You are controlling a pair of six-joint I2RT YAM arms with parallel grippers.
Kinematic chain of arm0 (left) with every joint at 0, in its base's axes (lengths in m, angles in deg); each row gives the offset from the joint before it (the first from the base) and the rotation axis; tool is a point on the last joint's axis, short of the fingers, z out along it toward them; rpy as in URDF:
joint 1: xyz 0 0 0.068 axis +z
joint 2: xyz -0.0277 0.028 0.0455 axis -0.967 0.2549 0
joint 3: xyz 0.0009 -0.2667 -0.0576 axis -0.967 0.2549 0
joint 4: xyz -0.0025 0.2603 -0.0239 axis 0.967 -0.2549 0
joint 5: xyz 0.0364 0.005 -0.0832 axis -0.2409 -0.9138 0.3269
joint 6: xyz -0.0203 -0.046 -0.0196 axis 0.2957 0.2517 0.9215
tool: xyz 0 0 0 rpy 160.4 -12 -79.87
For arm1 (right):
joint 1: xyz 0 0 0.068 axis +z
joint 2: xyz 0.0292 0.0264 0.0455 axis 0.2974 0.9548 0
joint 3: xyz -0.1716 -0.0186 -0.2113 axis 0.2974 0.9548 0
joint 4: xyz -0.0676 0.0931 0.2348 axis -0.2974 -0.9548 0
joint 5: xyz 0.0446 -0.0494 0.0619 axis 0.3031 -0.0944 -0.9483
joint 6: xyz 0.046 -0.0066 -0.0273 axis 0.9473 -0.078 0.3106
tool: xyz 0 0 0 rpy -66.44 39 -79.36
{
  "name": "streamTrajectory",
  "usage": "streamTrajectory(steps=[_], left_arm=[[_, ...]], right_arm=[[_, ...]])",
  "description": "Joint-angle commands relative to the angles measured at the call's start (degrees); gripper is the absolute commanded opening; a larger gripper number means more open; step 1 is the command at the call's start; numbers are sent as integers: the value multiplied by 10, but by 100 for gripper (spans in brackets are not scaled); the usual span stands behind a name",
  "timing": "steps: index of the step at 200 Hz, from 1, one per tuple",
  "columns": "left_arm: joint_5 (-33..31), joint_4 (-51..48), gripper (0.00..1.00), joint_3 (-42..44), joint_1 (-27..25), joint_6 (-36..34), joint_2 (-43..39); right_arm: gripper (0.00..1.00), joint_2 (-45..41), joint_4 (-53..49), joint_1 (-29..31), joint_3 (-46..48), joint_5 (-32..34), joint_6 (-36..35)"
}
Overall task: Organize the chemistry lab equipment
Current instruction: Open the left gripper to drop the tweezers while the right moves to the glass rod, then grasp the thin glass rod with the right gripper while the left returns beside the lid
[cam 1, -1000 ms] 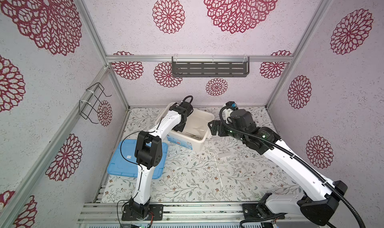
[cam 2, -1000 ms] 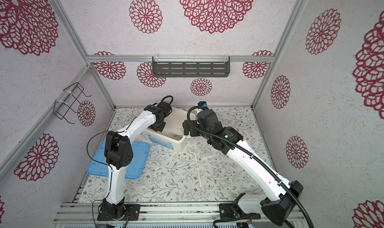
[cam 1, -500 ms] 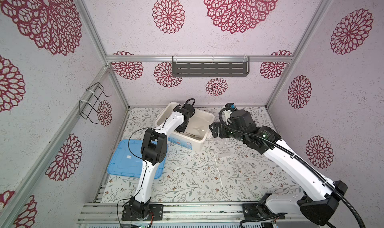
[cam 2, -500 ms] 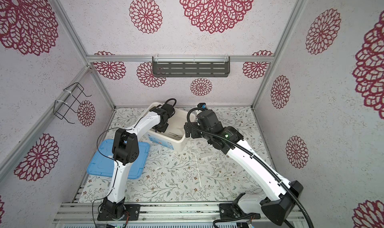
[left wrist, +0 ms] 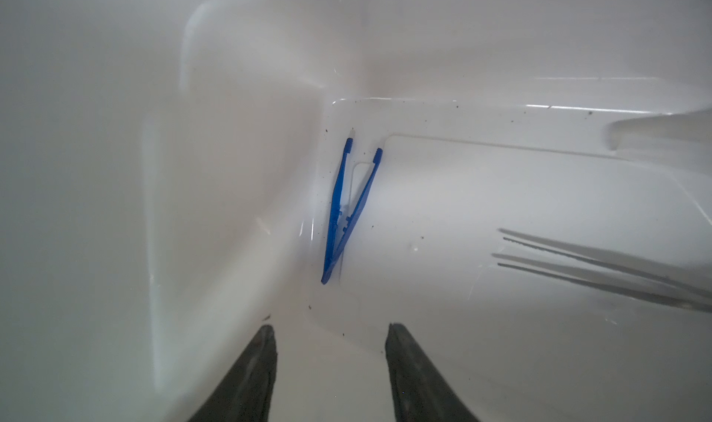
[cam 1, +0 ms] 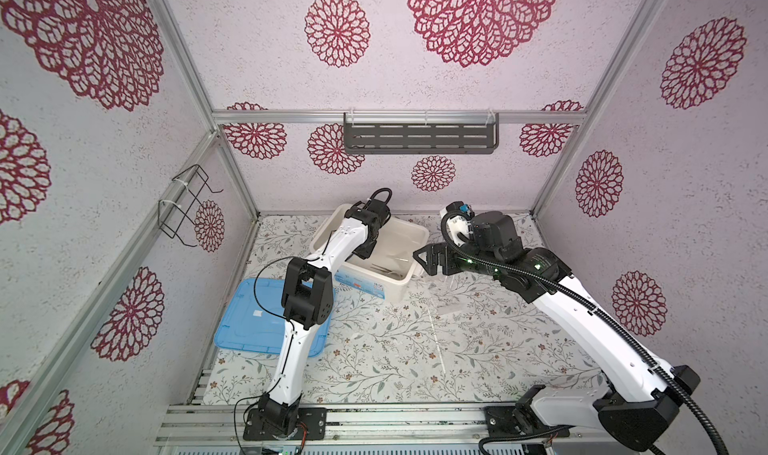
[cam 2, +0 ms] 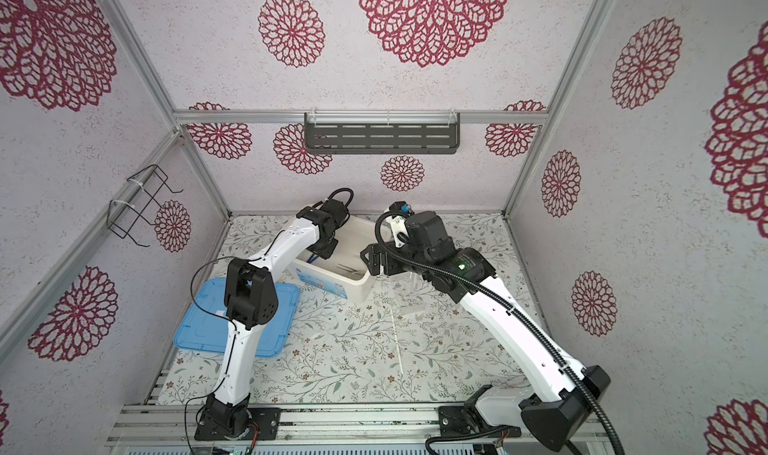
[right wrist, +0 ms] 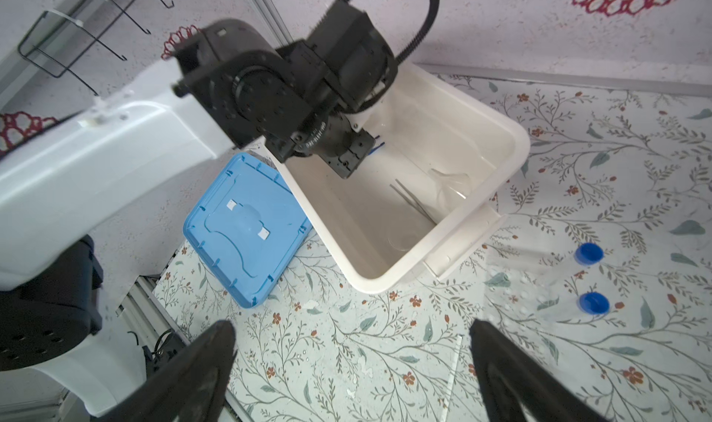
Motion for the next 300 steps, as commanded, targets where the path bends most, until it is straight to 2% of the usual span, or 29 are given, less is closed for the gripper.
streamTrajectory(steps=[1, 18, 28, 48, 62, 73, 106, 125, 144, 158, 195, 214, 274, 300], left_arm=[[11, -12, 50, -24, 1, 11, -78], [22, -8, 50, -19, 1, 25, -117], [35, -3, 50, -12, 1, 34, -144], [54, 7, 50, 10, 1, 51, -206], [62, 16, 50, 32, 2, 60, -246], [65, 22, 50, 51, 2, 67, -276], [82, 34, 51, 115, 6, 101, -355], [126, 53, 55, 175, 24, 146, -407], [175, 80, 57, 242, 52, 191, -464], [190, 97, 58, 290, 71, 205, -506], [221, 113, 63, 370, 121, 210, -592], [238, 121, 70, 400, 137, 203, -619], [275, 154, 73, 486, 163, 184, -677], [291, 172, 77, 535, 163, 170, -700]], right_arm=[[91, 5, -48, -2, 2, -33, -26], [81, -5, -43, 0, 39, -74, -23], [76, -12, -38, 1, 58, -79, -5], [70, -20, -41, 8, 83, -74, 23], [65, -19, -57, 20, 95, -48, 44], [61, -14, -83, 32, 98, -1, 72], [60, 4, -117, 115, 119, 130, 106], [58, 0, -92, 139, 158, 158, 133], [51, -6, -53, 144, 217, 144, 162], [51, -9, -27, 145, 257, 124, 179], [47, -10, 2, 153, 350, 85, 215], [46, 3, 2, 162, 385, 83, 235], [39, 77, 18, 196, 402, 57, 284], [37, 100, 23, 207, 418, 81, 295]])
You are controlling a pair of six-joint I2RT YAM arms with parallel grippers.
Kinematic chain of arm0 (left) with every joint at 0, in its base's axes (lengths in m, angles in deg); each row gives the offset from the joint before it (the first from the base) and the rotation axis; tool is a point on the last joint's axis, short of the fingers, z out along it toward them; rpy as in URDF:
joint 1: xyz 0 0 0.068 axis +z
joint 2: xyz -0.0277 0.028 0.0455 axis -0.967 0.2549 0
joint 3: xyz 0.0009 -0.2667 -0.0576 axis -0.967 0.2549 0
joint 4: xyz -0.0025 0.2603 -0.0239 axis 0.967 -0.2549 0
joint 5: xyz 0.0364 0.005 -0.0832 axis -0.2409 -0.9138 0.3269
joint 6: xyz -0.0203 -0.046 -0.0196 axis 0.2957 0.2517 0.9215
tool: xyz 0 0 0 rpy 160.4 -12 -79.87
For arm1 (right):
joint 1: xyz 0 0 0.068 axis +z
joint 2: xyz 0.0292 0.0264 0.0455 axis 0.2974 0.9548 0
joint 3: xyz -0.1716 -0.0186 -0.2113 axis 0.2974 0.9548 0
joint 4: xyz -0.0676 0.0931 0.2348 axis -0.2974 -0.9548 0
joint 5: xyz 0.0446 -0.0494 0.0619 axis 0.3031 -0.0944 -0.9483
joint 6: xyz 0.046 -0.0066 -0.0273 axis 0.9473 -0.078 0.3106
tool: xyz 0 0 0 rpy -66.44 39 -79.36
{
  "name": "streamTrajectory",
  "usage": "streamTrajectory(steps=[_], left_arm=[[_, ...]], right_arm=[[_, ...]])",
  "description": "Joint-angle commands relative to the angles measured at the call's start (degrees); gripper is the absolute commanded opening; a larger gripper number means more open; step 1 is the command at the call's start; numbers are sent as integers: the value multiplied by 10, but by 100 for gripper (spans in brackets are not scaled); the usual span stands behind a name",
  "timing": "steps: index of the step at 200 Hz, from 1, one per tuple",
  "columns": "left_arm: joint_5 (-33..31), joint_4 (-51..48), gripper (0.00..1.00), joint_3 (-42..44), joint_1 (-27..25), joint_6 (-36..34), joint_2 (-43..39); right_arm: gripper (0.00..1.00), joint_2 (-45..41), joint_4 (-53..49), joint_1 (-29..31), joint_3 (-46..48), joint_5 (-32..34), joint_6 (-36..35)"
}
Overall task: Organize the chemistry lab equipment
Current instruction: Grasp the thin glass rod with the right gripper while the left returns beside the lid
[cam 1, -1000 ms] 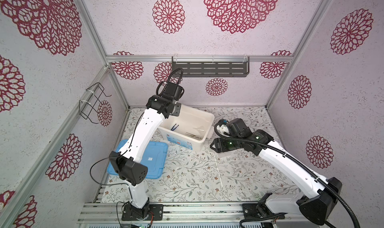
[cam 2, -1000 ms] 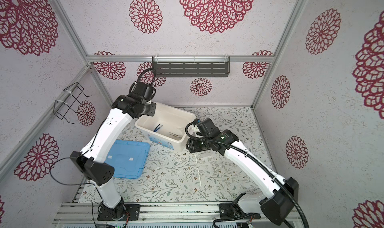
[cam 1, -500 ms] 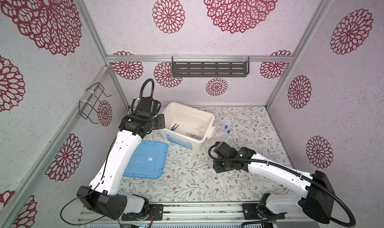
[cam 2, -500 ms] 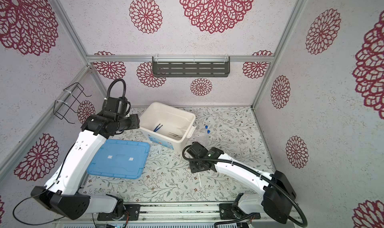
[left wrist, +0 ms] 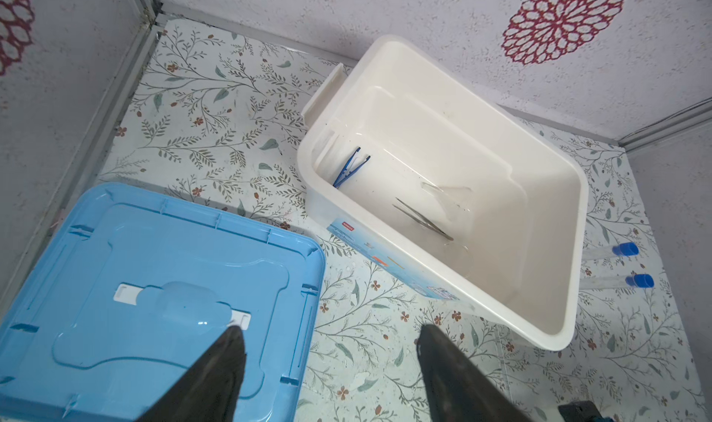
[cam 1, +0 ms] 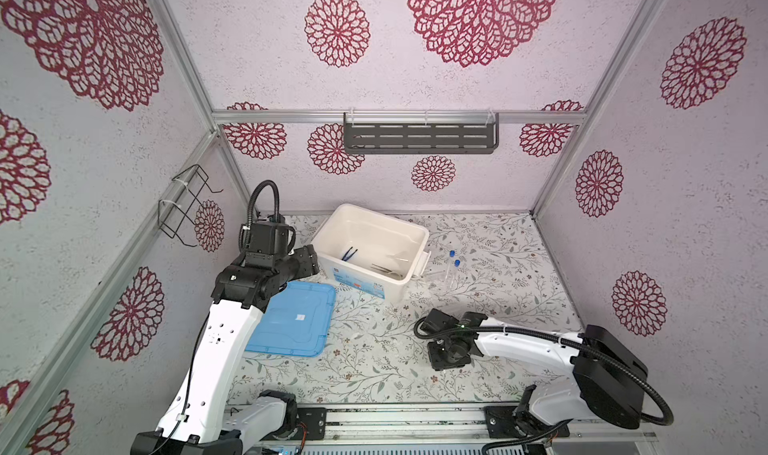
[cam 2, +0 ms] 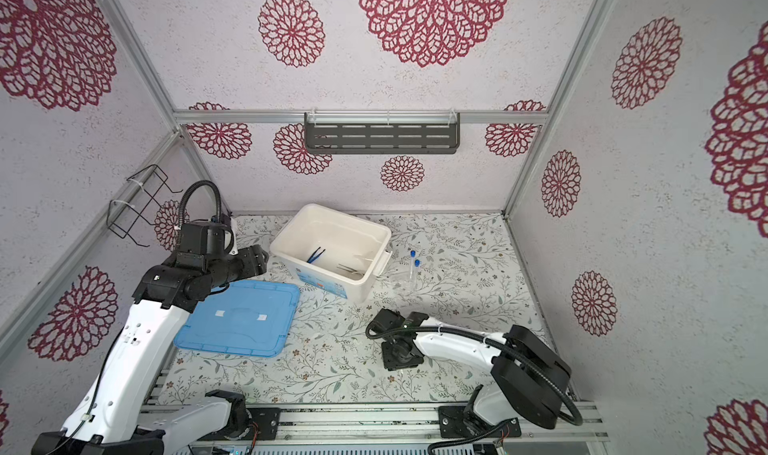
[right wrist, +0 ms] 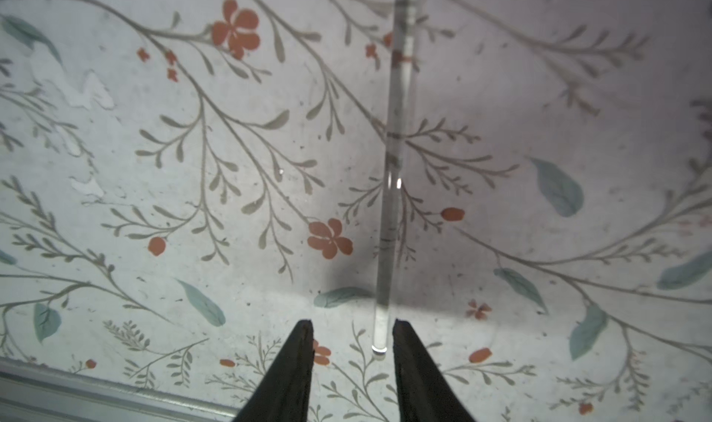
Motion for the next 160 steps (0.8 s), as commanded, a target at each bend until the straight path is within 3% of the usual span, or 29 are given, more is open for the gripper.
streamTrajectory(steps=[1, 61, 73, 87, 124, 160], left_arm=[[27, 31, 77, 33, 4, -16, -25], [82, 55, 78, 121, 4, 25, -89], [91, 55, 78, 134, 3, 38, -97], [103, 55, 78, 151, 3, 57, -110], [83, 31, 80, 201, 3, 77, -142], [145, 46, 80, 266, 2, 172, -150]], right_arm=[[36, 12, -2, 8, 13, 13, 32], [27, 16, 23, 24, 36, 20, 38], [18, 20, 23, 29, 32, 17, 28], [16, 30, 14, 42, 21, 21, 13], [14, 62, -6, 109, -15, 42, -11], [13, 89, -20, 196, -59, 77, -63]])
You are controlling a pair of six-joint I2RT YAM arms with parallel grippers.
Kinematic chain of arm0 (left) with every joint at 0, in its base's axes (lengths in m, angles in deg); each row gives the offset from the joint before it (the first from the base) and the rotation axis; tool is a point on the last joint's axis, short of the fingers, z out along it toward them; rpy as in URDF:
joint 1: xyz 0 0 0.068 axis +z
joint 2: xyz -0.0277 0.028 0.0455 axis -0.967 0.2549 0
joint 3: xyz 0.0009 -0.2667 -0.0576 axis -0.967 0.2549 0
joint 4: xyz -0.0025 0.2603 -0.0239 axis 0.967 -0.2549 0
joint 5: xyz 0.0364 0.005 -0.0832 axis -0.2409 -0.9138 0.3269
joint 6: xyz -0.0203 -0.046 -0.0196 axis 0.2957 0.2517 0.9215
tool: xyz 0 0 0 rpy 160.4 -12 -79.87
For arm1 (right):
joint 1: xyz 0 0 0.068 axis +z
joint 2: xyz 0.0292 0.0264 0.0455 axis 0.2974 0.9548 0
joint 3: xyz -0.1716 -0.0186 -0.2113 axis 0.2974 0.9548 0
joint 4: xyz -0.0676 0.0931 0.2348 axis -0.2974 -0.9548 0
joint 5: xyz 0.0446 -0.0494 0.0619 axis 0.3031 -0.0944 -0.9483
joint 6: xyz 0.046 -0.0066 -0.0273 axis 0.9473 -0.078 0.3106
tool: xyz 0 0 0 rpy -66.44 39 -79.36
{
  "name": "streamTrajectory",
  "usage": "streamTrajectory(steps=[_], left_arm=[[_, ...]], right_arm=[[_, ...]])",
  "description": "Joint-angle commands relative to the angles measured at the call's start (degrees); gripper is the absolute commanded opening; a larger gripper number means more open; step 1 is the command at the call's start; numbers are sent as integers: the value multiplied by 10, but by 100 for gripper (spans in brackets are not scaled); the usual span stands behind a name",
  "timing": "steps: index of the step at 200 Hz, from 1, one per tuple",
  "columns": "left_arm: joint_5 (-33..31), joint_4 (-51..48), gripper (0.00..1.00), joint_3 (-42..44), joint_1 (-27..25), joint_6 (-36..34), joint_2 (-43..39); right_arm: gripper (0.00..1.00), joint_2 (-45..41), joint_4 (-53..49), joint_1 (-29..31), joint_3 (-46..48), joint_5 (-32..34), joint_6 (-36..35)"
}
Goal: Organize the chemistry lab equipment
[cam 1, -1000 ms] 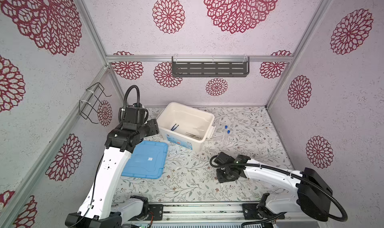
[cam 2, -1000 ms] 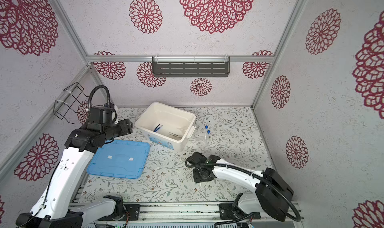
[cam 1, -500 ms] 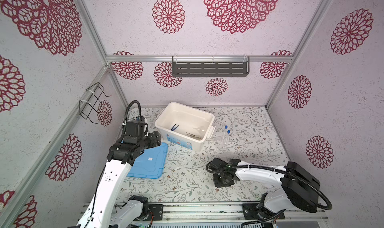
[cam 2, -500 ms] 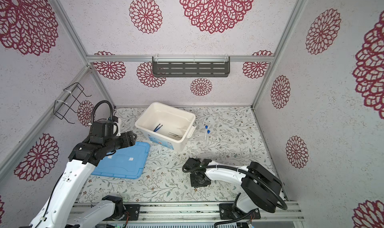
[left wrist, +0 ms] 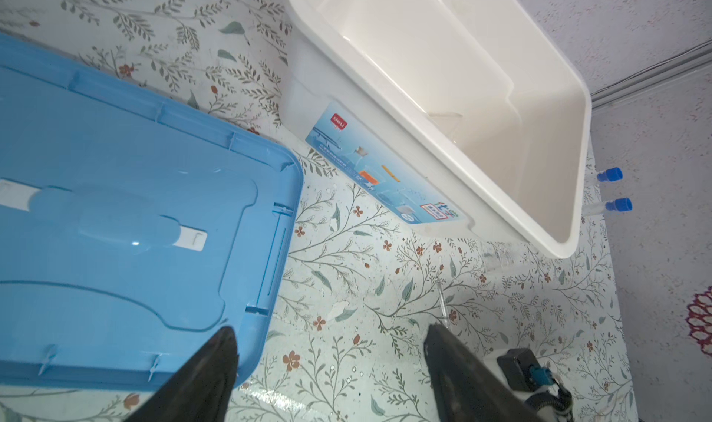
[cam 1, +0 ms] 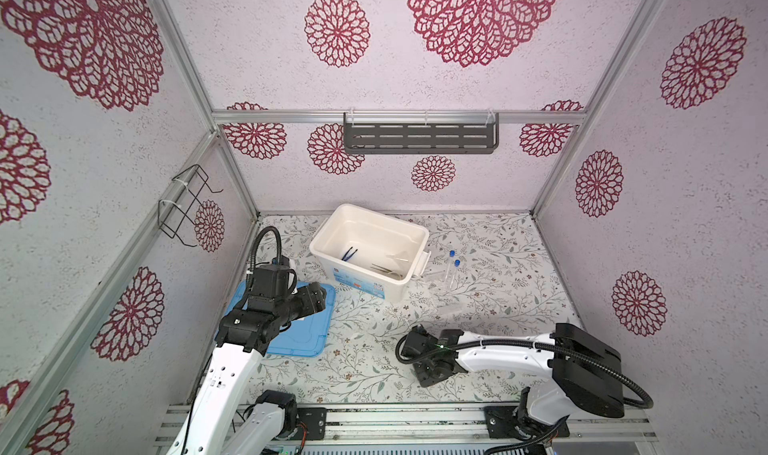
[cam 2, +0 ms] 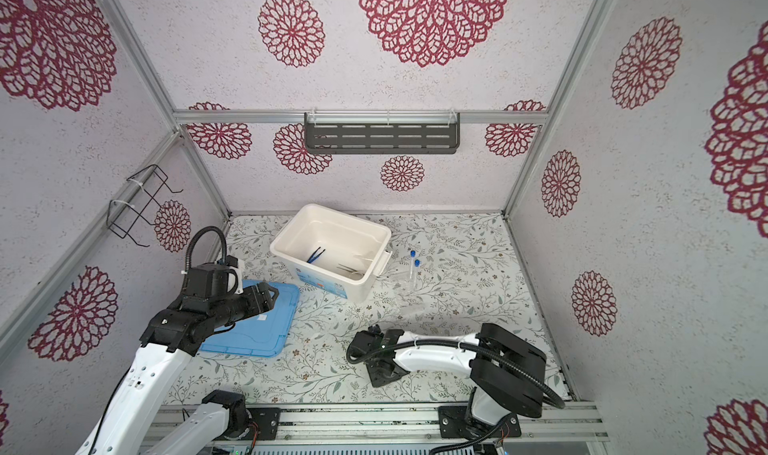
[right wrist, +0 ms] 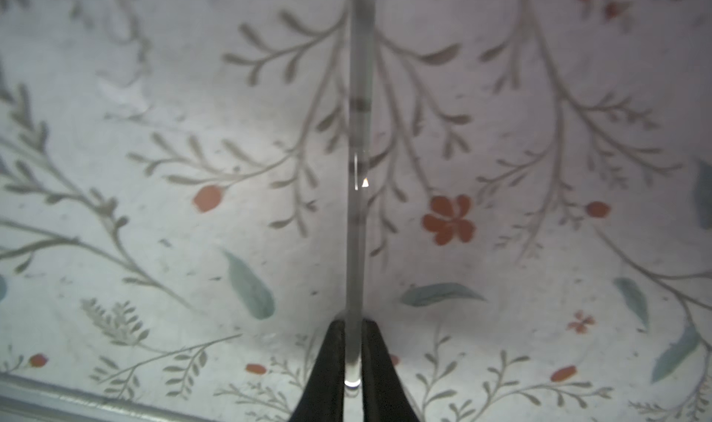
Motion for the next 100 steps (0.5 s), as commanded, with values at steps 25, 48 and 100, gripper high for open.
streamTrajectory(steps=[25, 48, 100], left_arm=[[66, 75, 78, 125, -15, 185, -44], [37, 99, 77, 169, -45, 239, -80], [74, 200, 77, 252, -86, 320, -90]], right_arm=[[12, 25, -8, 54, -19, 19, -94], [11, 26, 1, 54, -24, 29, -140], [10, 28, 18, 53, -45, 32, -201]])
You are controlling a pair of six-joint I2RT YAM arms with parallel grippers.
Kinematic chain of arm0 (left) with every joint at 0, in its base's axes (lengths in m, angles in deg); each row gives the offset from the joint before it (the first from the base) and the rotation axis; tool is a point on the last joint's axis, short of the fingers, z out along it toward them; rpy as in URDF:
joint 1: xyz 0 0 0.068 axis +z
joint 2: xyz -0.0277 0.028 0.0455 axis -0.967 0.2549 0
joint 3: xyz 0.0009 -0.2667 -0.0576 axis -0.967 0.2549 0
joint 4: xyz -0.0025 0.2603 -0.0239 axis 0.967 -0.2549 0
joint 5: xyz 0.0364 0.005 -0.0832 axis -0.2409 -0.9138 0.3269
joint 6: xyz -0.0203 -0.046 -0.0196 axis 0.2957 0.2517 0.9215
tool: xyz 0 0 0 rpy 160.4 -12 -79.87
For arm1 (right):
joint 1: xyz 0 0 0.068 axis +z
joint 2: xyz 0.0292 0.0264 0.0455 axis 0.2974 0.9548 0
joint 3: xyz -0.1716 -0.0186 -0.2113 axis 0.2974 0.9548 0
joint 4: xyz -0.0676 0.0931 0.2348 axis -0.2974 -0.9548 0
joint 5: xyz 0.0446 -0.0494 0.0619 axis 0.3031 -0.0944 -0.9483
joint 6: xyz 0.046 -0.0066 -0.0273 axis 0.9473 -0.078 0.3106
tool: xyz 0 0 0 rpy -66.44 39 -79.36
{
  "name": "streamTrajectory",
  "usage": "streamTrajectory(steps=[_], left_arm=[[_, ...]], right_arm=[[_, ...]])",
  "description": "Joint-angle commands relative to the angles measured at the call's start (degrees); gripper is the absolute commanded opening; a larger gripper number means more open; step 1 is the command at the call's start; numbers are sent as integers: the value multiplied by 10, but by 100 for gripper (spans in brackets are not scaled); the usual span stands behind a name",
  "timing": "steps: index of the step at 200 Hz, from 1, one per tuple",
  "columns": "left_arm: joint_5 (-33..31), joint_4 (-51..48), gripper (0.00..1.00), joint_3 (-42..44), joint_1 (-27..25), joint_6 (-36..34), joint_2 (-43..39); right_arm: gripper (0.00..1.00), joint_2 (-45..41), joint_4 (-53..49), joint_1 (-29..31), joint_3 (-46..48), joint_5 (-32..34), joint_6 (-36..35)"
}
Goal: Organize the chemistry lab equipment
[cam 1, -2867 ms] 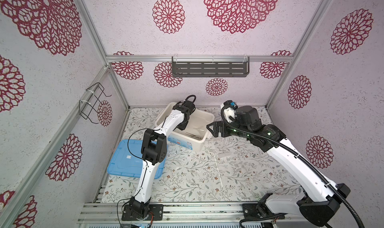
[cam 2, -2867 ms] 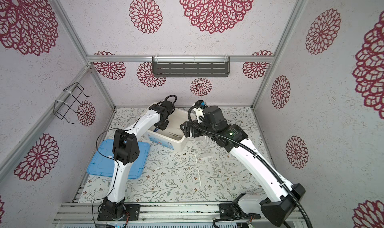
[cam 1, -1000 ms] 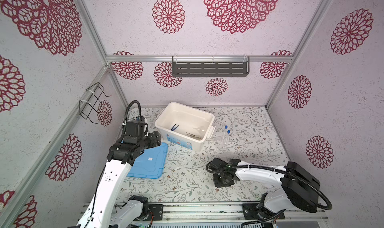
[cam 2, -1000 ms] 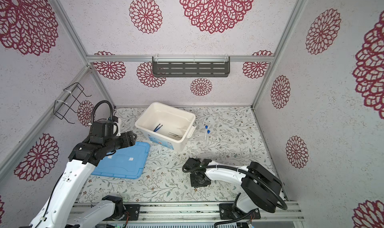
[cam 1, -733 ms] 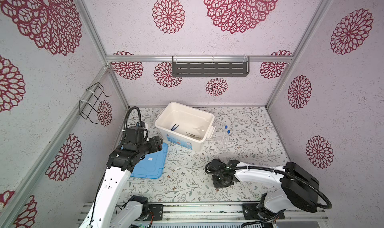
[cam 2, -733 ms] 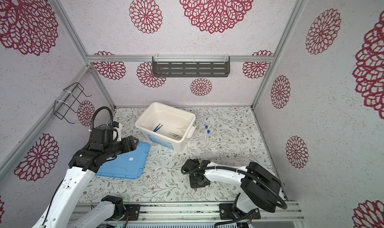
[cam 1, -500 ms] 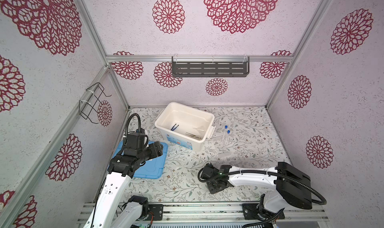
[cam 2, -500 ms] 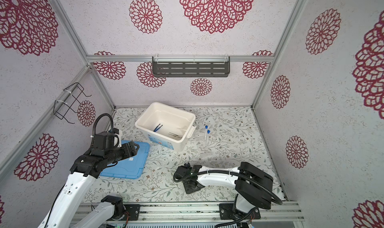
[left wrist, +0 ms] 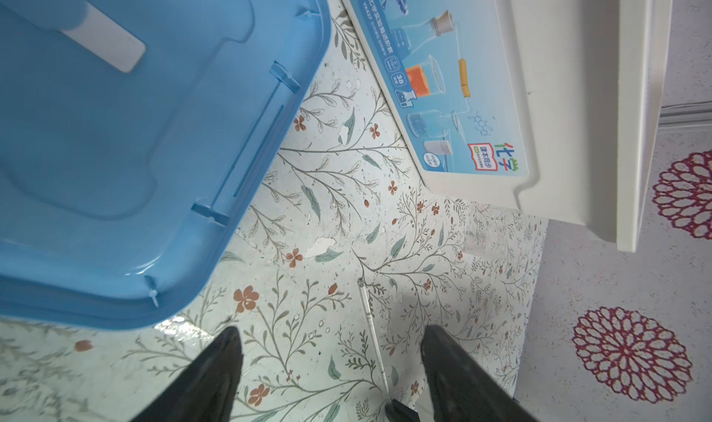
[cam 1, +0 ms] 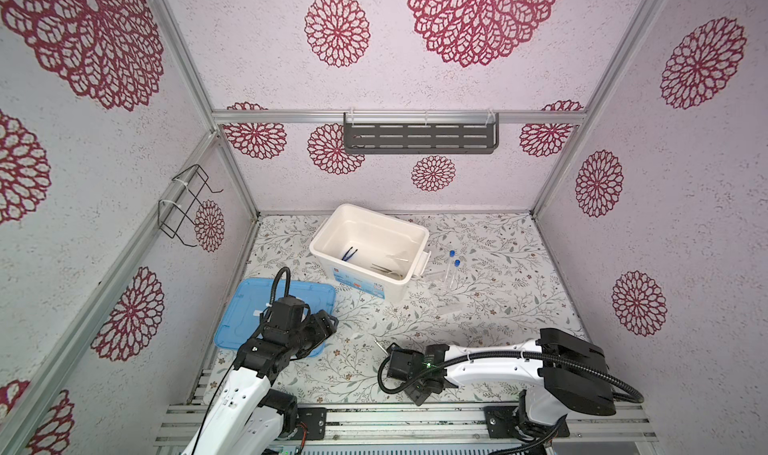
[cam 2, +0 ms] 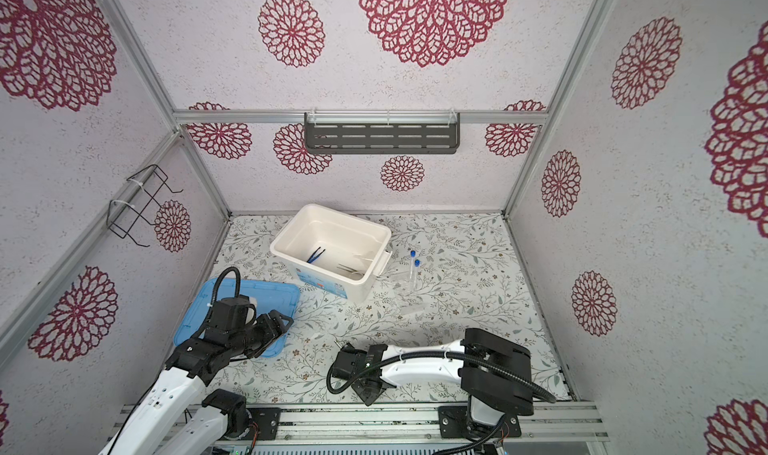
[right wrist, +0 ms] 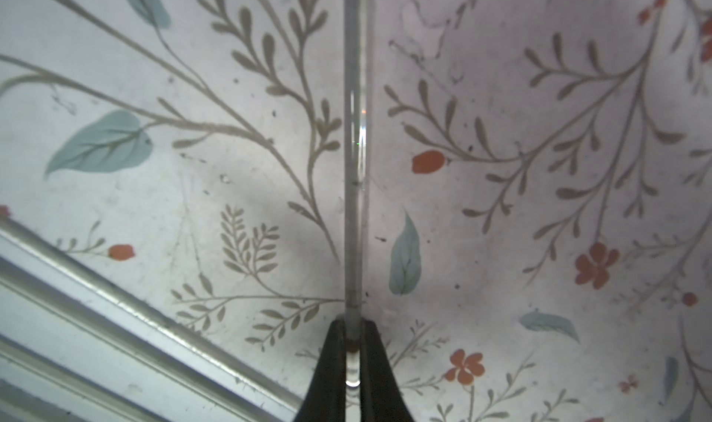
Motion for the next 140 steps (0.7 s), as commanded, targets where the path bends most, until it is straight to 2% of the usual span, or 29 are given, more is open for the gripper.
streamTrajectory(steps=[1, 52, 86, 140], left_arm=[[22, 84, 77, 27, -17, 72, 4], [15, 132, 77, 39, -44, 84, 46], [-34, 127, 76, 39, -68, 91, 60], [-36, 179, 76, 72, -76, 119, 77]], right_arm=[[10, 1, 7, 0, -15, 15, -48], [9, 14, 7, -4, -29, 13, -64], [10, 13, 1, -15, -45, 11, -74], [10, 30, 9, -36, -71, -8, -98]])
